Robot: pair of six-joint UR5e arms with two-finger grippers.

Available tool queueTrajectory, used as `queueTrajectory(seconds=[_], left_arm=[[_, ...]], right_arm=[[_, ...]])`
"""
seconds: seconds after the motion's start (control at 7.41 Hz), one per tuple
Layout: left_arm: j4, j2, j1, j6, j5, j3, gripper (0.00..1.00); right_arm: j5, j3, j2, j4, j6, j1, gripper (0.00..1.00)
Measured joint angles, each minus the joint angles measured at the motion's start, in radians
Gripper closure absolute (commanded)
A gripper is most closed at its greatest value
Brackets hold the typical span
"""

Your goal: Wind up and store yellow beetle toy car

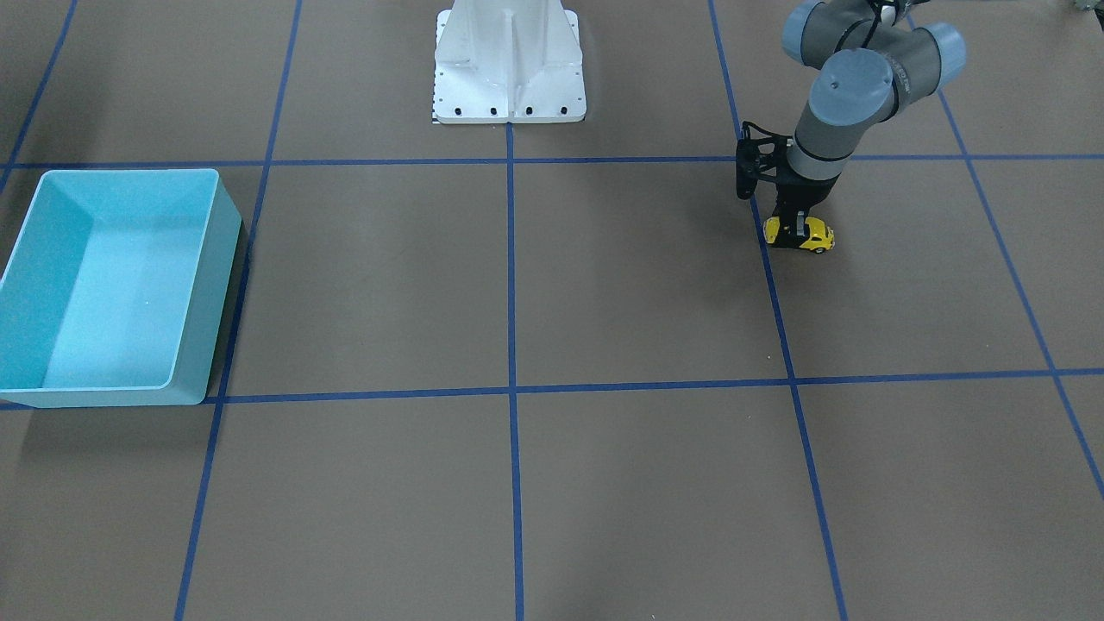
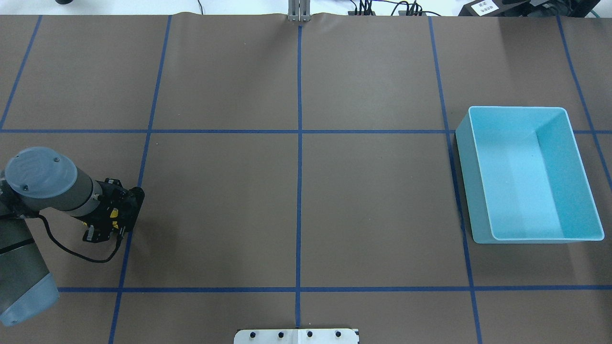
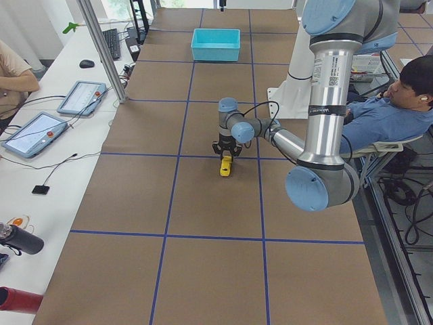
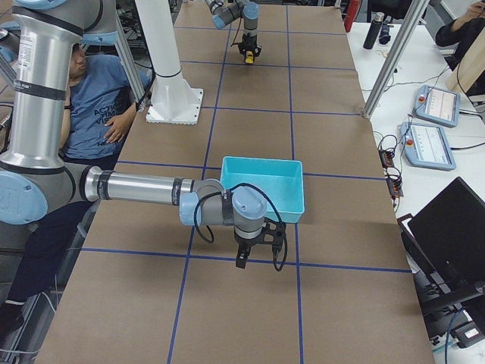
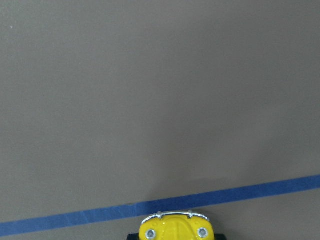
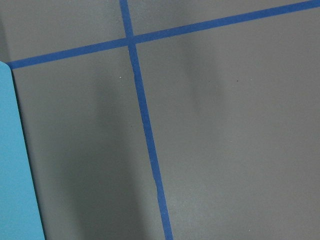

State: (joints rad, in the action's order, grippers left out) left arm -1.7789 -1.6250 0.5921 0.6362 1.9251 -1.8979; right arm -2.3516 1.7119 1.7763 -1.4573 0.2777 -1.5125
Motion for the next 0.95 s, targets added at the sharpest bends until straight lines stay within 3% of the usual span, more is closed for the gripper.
queueTrajectory(seconds=[0.27, 0.41, 0.54, 0.95], left_arm=[[-0.009, 0.005, 0.002, 0.0, 0.0, 0.0, 1.0], [-0.016, 0.012, 0.003, 0.001, 0.005, 0.004, 0.89], [-0.022, 0.015, 0.003, 0.0, 0.012, 0.01, 0.01], [-0.026, 0.014, 0.017, -0.001, 0.018, 0.028, 0.0]], right_arm=[[0.0, 0.0, 0.0, 0.0, 0.0, 0.0, 0.0], [0.0, 0.0, 0.0, 0.0, 0.0, 0.0, 0.0], [0.0, 0.0, 0.0, 0.0, 0.0, 0.0, 0.0], [0.0, 0.0, 0.0, 0.0, 0.0, 0.0, 0.0]])
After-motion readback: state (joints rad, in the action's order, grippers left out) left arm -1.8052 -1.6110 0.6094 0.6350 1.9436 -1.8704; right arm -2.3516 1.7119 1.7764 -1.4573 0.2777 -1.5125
